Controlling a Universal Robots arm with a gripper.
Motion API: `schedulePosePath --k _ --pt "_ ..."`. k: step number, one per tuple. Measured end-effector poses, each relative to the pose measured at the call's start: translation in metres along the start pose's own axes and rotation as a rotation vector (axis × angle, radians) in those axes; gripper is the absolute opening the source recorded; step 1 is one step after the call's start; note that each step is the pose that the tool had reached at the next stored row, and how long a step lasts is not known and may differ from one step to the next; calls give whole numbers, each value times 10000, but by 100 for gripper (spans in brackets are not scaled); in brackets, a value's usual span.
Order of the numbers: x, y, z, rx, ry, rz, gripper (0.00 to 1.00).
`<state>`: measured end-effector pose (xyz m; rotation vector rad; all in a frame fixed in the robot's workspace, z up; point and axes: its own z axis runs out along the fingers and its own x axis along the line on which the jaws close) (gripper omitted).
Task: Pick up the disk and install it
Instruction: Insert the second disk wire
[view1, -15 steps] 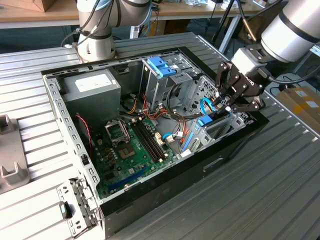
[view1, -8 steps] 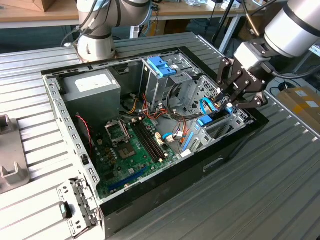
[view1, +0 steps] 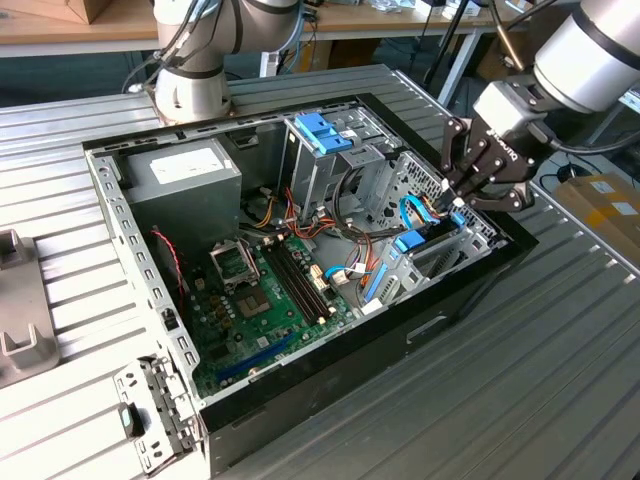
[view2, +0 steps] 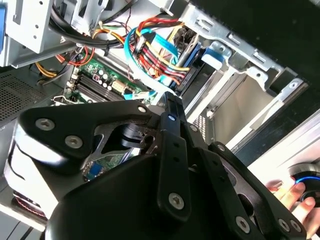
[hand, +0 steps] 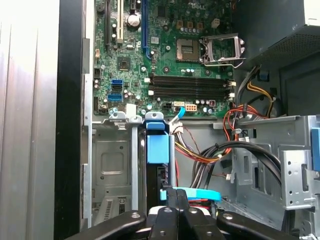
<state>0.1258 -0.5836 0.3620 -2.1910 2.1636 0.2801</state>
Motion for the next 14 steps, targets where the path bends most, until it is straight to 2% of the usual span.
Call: schedulePosePath --k 7,11,14 --pt "1 -184 -17 -92 -3 16 10" --pt "-8 -201 -72 -94 -8 16 10" --pt "-8 -202 -76 -94 -9 15 10"
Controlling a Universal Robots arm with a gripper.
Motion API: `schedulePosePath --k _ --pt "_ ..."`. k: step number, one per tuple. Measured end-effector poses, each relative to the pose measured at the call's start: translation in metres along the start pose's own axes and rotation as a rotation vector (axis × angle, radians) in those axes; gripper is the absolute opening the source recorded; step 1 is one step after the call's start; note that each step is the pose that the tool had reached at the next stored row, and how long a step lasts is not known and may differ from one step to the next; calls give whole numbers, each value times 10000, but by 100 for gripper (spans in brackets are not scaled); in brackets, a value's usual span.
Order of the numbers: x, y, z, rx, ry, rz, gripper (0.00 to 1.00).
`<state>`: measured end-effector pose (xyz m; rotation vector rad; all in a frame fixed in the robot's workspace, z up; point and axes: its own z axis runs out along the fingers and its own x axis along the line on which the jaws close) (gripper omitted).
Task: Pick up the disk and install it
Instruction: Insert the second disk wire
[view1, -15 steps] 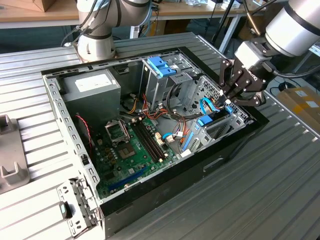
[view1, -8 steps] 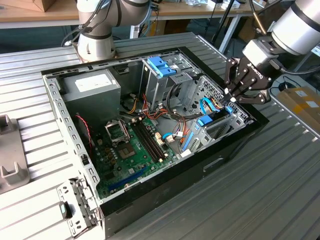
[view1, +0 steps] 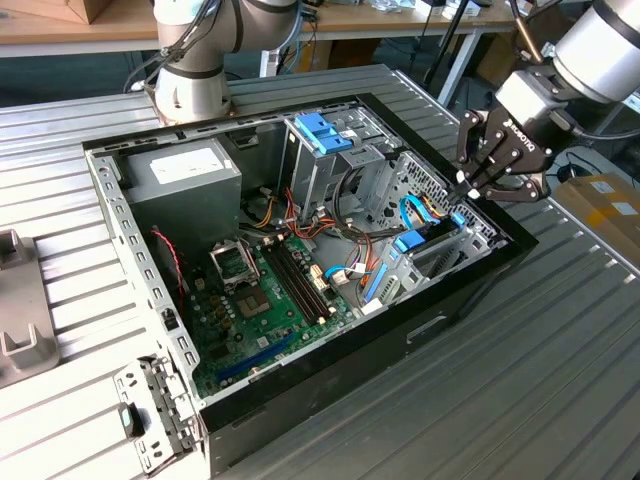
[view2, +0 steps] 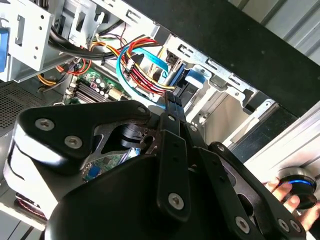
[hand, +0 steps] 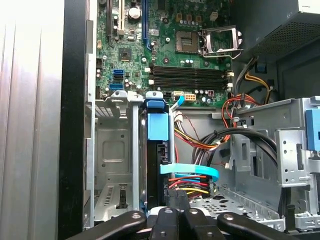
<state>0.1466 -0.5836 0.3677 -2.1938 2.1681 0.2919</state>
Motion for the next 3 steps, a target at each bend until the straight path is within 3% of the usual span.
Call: schedulePosePath --k 3 --pt "0 -1 -1 0 0 0 10"
